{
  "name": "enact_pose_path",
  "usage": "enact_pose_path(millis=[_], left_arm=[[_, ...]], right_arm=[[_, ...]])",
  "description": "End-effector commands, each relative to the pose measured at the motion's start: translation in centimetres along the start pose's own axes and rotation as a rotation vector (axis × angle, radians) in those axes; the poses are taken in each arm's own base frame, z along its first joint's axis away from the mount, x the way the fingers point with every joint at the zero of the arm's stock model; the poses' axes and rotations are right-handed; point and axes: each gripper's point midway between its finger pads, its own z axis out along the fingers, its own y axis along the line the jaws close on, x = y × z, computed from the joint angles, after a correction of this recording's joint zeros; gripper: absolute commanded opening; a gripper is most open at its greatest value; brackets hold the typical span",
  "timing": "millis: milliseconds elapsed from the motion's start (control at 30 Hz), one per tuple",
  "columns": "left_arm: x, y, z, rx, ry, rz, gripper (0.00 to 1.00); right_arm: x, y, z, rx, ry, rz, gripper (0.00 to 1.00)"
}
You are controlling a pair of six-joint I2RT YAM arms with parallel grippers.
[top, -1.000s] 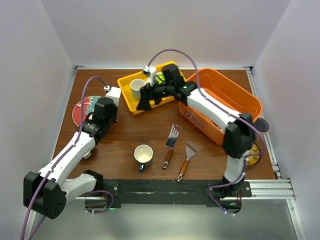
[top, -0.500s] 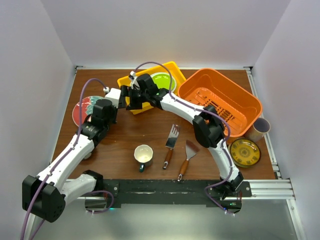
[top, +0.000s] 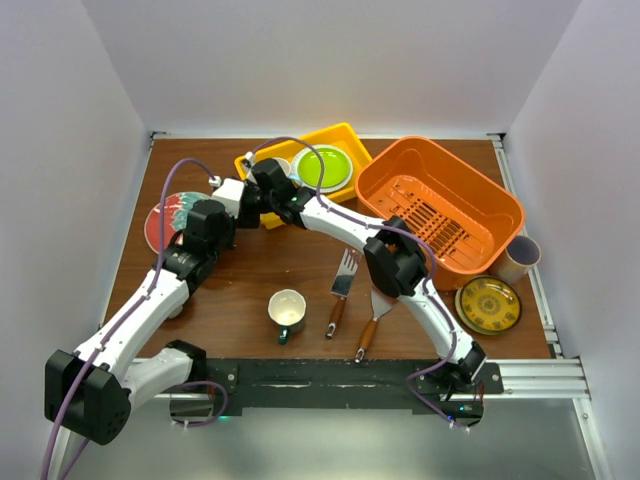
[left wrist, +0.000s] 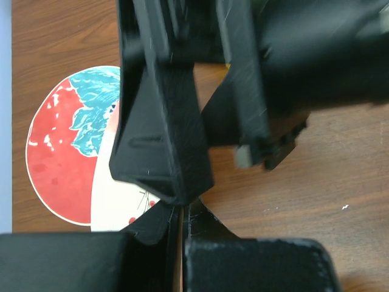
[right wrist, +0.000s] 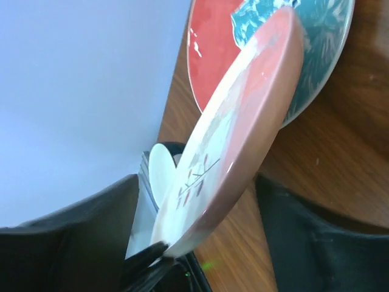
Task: Place the mixed dishes into the plastic bin
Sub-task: Pick up the plate at the center of the board.
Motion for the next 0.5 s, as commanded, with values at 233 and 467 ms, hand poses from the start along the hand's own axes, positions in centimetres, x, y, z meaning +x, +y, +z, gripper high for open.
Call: enact_pose_path(millis=[233,467], left_arm=[[-3.7,-0.4,-0.7,0.037,-0.146,-0.03,0.0],[-7.1,-1.1,-4.3,0.145,-0.301,-0.033,0.47]], right_arm=[[-1.2,4.3,-0.5,-0.155,0.007,0.114,0.02],[-4.9,8.9,-5.1,-0.35,-0.016,0.044,0.0]])
